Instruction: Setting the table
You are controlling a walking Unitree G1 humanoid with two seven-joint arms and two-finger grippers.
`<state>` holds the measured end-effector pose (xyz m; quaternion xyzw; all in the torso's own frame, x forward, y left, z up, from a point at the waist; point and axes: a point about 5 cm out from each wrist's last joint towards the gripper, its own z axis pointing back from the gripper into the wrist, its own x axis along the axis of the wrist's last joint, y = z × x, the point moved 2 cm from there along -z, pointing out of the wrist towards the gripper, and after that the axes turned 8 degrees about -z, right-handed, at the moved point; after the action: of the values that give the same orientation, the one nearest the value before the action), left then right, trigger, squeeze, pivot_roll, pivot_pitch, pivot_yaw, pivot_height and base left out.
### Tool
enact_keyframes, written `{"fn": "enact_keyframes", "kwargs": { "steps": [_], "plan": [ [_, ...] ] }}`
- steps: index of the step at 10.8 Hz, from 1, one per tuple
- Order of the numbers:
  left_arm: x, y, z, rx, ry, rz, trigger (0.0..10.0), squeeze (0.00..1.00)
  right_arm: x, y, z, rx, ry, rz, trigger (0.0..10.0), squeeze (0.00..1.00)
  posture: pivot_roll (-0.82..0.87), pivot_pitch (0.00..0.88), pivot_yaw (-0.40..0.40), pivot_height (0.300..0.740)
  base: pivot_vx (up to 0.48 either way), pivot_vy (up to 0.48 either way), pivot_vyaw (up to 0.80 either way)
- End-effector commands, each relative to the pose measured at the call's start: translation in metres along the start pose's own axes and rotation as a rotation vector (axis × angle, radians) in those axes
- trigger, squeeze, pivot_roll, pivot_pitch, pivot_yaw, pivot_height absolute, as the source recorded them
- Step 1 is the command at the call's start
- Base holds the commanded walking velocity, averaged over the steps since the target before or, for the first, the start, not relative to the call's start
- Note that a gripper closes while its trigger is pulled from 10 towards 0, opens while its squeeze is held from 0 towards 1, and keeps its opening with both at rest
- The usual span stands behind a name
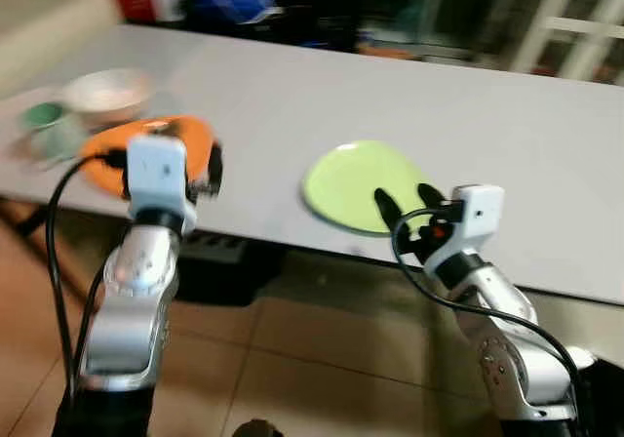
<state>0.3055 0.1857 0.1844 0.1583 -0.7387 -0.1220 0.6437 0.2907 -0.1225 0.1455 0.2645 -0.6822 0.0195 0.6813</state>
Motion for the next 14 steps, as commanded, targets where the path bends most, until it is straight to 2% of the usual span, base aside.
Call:
{"fn": "enact_keyframes", "kwargs": {
  "steps": [1,3,6,9,14],
  "plan": [
    [0.002,-0.005,0.001,-0.011,0.002,-0.013,10.0,0.0,0.001,0.002,-0.002,0.022,0.014,0.015,10.0,0.0,-0.01,0.0,-0.019,0.74,0.0,0.0,0.8],
    [0.003,-0.012,0.009,-0.004,-0.002,-0.011,10.0,0.0,-0.003,-0.001,0.0,0.032,0.046,0.013,10.0,0.0,0.01,0.0,-0.025,0.74,0.0,0.0,0.8],
    [-0.005,-0.015,0.012,0.022,0.026,-0.004,10.0,0.0,-0.006,0.002,0.003,0.057,0.074,0.031,10.0,0.0,-0.01,0.0,-0.022,0.74,0.0,0.0,0.8],
    [-0.003,-0.025,0.012,-0.035,0.032,-0.017,10.0,0.0,-0.006,-0.003,0.006,0.054,0.074,0.005,10.0,0.0,0.0,0.0,-0.034,0.74,0.0,0.0,0.8],
    [0.002,-0.023,0.013,-0.014,-0.006,-0.015,10.0,0.0,-0.001,-0.001,0.003,0.073,0.063,-0.003,10.0,0.0,0.01,0.0,-0.046,0.74,0.0,0.0,0.8]
  ]
}}
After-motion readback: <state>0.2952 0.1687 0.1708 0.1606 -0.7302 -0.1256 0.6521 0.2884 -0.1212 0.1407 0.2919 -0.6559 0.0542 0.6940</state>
